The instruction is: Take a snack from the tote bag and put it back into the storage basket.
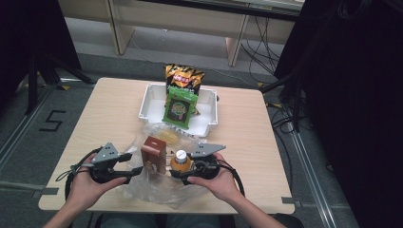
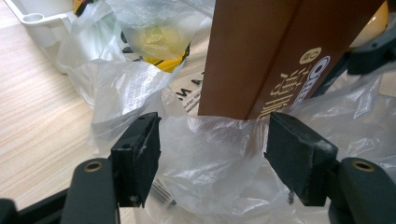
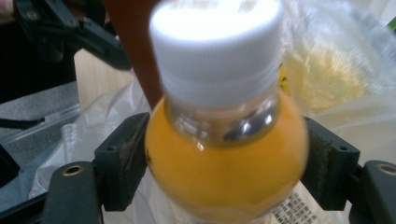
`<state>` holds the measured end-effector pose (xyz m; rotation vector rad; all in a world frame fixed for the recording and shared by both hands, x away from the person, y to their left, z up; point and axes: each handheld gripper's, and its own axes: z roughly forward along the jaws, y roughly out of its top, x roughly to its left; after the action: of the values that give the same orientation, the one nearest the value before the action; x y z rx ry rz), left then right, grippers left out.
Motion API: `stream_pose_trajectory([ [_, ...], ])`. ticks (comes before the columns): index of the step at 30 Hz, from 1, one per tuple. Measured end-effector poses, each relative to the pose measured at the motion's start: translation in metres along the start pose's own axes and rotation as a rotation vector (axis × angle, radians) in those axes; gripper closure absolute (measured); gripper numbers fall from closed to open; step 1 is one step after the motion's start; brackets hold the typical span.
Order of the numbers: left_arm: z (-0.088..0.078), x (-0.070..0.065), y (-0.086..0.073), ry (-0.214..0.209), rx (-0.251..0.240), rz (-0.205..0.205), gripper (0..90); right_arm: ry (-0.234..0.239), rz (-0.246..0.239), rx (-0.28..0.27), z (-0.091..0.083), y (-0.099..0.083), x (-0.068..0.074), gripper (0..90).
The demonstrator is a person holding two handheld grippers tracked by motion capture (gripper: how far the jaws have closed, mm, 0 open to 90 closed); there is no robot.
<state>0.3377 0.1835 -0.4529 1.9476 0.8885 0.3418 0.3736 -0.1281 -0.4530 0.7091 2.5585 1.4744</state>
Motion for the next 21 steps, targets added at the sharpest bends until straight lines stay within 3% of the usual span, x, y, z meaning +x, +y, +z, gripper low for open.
stream_pose_trajectory([
  [11, 0.0, 0.001, -0.002, -0.001, -0.003, -0.005, 35.1, -0.003, -0.006, 0.028, 0.0, -0.001, 0.0, 31.5],
  [21, 0.0, 0.002, -0.002, 0.012, -0.006, -0.007, 35.0, 0.016, 0.024, -0.041, -0.016, 0.018, 0.0, 31.5],
])
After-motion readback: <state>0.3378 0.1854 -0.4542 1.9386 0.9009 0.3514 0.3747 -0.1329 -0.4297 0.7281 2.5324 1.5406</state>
